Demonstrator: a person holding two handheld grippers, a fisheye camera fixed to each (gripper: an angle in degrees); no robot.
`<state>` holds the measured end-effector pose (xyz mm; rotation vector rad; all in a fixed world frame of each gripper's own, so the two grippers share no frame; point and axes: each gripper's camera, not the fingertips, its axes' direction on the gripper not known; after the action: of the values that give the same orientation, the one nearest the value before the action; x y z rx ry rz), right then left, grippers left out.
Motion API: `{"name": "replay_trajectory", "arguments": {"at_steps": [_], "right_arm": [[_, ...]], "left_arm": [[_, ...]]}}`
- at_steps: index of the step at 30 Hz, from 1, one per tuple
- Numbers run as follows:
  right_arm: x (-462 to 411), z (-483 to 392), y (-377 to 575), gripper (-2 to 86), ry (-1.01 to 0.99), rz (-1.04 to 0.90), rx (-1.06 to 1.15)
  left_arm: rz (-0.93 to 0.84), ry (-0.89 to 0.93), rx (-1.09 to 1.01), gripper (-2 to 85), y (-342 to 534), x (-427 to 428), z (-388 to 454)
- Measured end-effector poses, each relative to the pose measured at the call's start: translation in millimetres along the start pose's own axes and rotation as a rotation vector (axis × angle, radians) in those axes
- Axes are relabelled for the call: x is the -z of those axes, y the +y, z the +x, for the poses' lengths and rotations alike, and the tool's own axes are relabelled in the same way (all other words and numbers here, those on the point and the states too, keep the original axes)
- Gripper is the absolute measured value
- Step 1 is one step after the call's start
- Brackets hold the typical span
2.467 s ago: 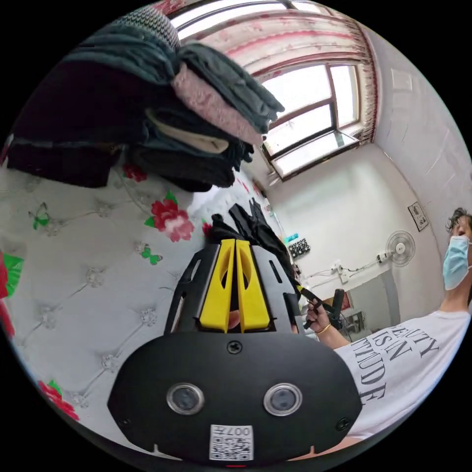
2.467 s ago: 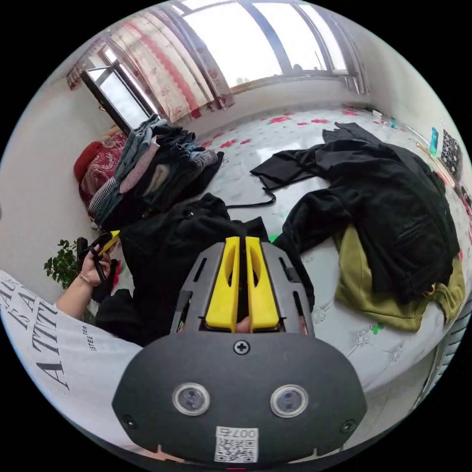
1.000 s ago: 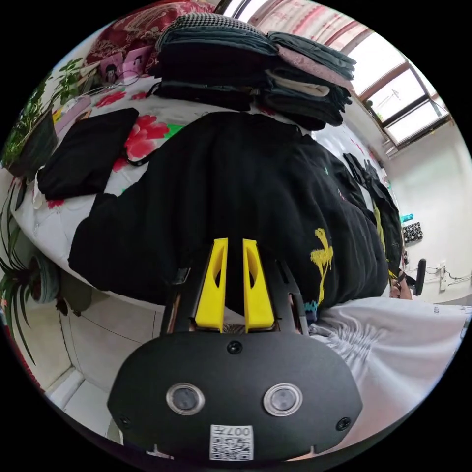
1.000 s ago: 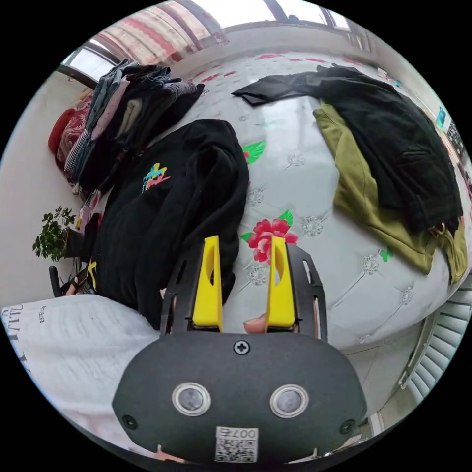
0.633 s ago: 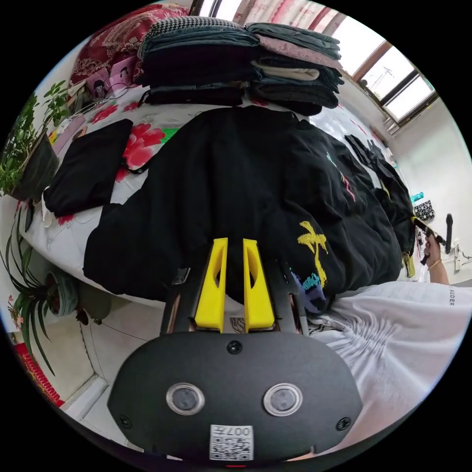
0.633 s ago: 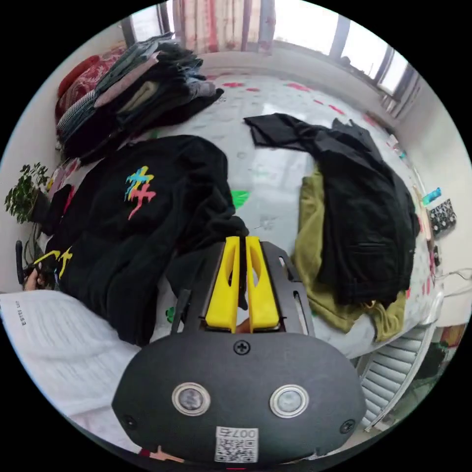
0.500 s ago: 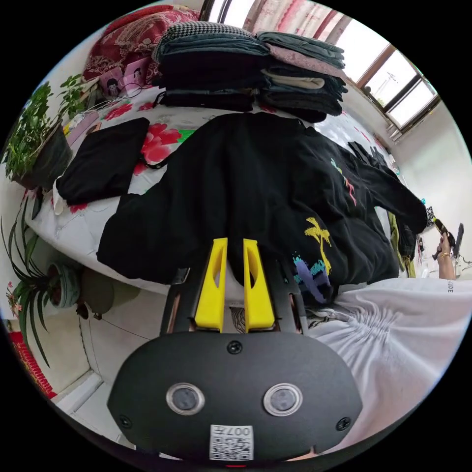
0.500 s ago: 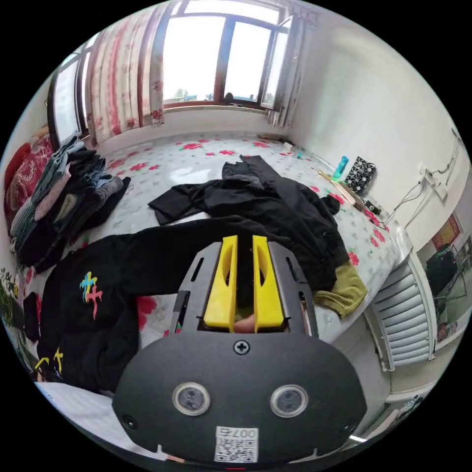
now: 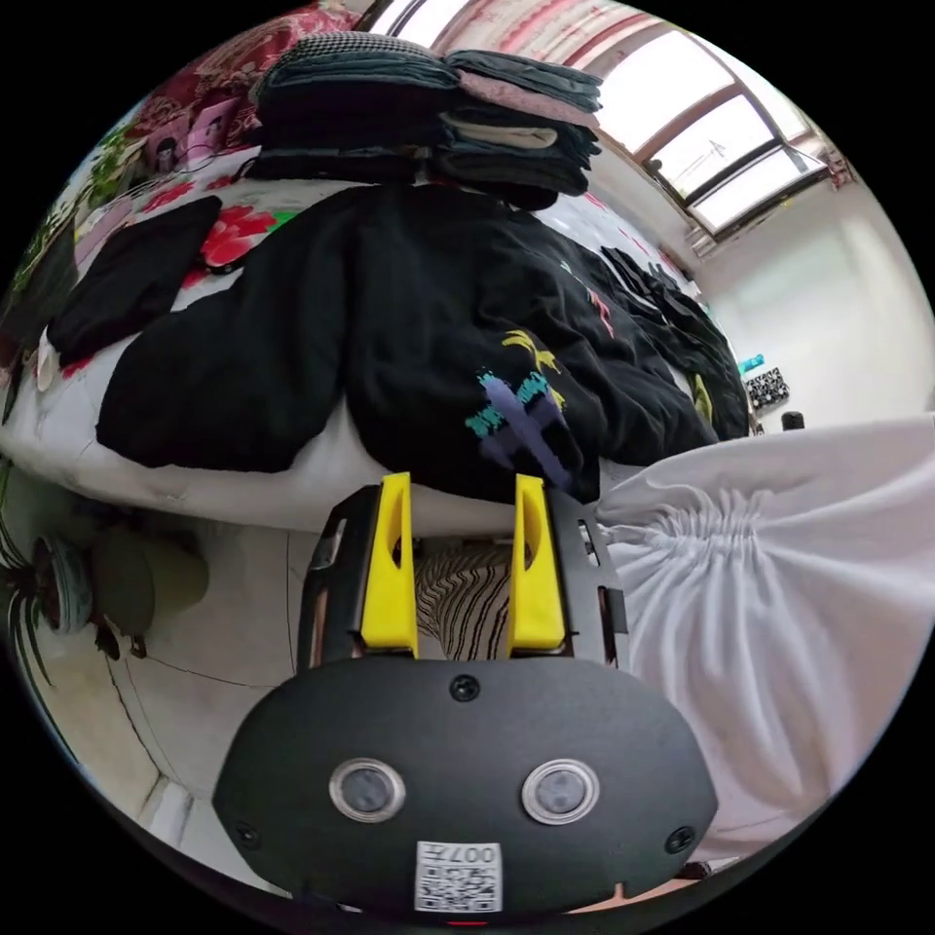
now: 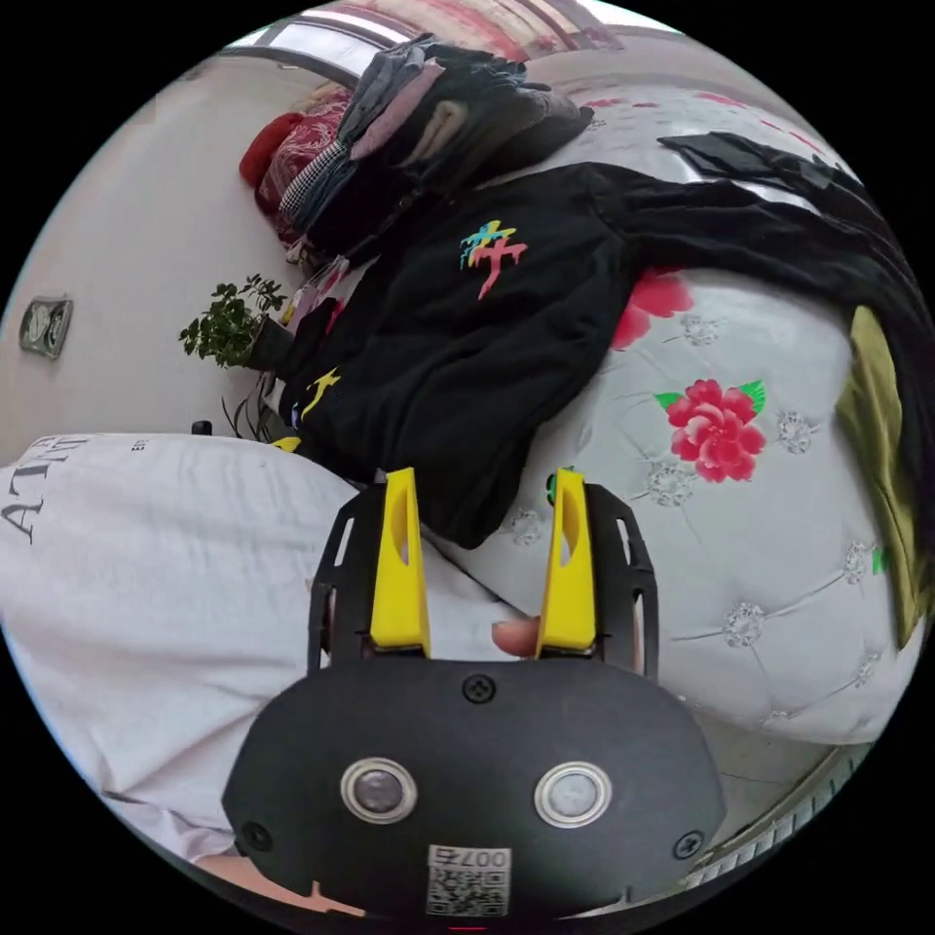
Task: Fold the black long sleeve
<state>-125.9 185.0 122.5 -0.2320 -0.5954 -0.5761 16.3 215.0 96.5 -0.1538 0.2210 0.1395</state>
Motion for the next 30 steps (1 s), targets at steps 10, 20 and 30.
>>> {"name": "replay_trajectory", "arguments": {"at_steps": [10, 20, 30], "right_arm": [[104.5, 3.1, -52.4, 1.8, -0.141, 0.178, 0.126], [95.5, 74.0, -23.2, 0.9, -0.692, -0.015, -0.236], [-12.4, 40.5, -3.7, 1.7, -0.001, -0.398, -0.208]], "left_arm": [[-0.04, 0.386, 0.012, 1.9, -80.6, 57.7, -32.9], [-0.169, 0.539, 0.176, 1.0, -55.6, 114.4, -103.1], [-0.479, 0.131, 0.23, -0.8, 1.3, 11.5, -95.8]]}}
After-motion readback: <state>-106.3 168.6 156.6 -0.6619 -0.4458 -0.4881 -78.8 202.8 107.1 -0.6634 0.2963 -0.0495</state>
